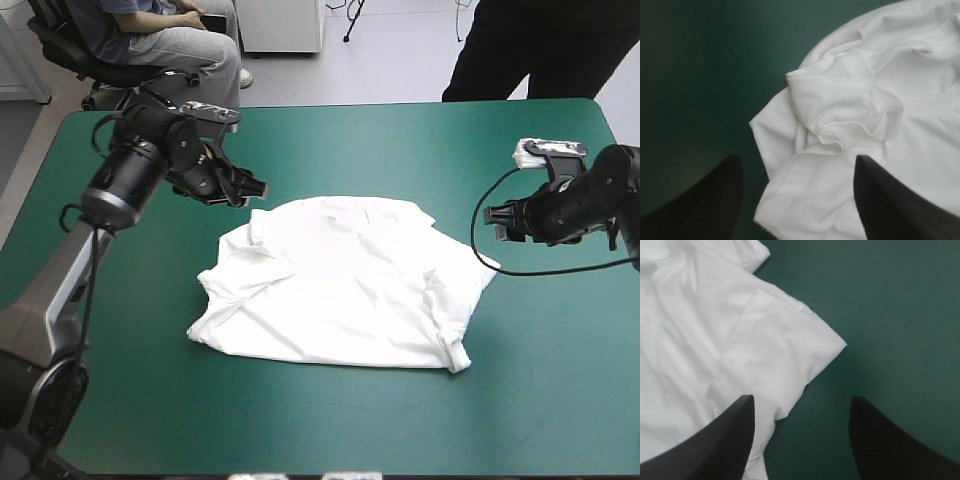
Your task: Fold the cloth
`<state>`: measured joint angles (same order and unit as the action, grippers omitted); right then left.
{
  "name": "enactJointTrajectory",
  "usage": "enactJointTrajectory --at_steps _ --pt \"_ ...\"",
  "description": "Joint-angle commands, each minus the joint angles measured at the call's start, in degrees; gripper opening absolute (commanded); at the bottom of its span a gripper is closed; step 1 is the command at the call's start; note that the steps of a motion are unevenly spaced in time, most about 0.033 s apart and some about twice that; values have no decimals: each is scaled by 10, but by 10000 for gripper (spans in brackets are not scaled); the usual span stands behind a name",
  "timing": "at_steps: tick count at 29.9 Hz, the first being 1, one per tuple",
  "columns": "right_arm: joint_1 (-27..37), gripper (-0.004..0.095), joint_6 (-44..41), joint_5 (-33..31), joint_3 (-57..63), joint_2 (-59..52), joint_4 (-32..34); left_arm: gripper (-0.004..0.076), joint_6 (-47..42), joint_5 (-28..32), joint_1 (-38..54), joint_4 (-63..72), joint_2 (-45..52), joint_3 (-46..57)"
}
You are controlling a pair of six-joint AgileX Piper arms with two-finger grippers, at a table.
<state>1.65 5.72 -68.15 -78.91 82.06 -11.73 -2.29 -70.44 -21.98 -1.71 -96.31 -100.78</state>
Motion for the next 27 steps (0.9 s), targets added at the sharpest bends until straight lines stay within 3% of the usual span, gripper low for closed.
enactJointTrajectory --at_steps 1,10,20,27 --pt "9 572 26 22 -23 26 13 435 -6 -36 14 -3 72 14" --pt "-13 564 20 38 -23 133 29 347 -7 -36 18 -4 122 91" --pt "-58 563 -42 90 -23 183 124 345 -8 -35 18 -2 122 108" --pt "-58 517 -42 109 0 208 107 345 -8 -35 18 -2 122 108"
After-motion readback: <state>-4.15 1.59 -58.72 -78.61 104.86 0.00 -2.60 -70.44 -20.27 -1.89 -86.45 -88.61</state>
